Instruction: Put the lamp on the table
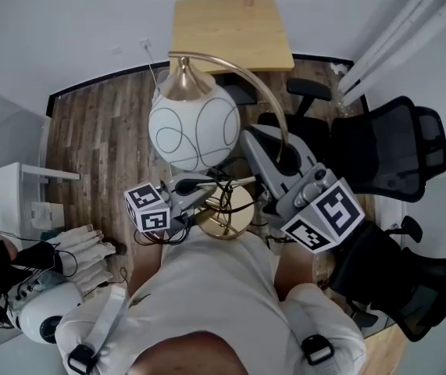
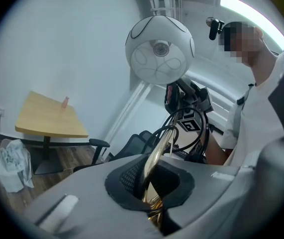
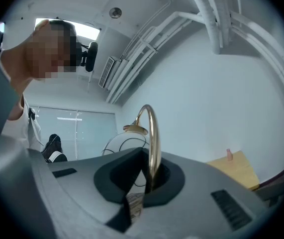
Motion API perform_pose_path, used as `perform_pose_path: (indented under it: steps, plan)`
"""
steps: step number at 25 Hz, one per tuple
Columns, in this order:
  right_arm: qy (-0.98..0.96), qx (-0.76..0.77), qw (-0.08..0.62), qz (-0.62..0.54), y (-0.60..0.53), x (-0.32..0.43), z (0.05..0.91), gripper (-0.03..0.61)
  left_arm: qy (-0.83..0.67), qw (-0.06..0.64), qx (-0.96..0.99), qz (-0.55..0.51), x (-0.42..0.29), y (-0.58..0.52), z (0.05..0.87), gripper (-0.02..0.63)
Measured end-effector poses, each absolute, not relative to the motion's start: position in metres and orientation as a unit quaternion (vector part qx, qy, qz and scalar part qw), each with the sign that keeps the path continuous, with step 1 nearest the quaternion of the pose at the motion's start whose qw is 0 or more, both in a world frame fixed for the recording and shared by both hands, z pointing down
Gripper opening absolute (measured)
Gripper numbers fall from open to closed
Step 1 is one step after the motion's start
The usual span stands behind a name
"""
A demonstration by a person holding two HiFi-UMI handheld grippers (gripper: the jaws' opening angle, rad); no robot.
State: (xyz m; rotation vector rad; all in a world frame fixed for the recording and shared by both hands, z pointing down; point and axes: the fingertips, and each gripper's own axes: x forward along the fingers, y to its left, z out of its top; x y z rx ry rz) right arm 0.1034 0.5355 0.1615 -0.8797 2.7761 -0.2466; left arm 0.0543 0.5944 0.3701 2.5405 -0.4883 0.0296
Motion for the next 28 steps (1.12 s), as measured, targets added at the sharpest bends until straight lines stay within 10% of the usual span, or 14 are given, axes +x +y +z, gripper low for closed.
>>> perform_pose_path:
  steps: [28]
  plan:
    - [0.925, -0.364, 0.08, -0.081, 0.39, 0.055, 0.171, -0.002, -0.131, 0.272, 0.953, 0.025, 0.001, 0.446, 0.374, 0.0]
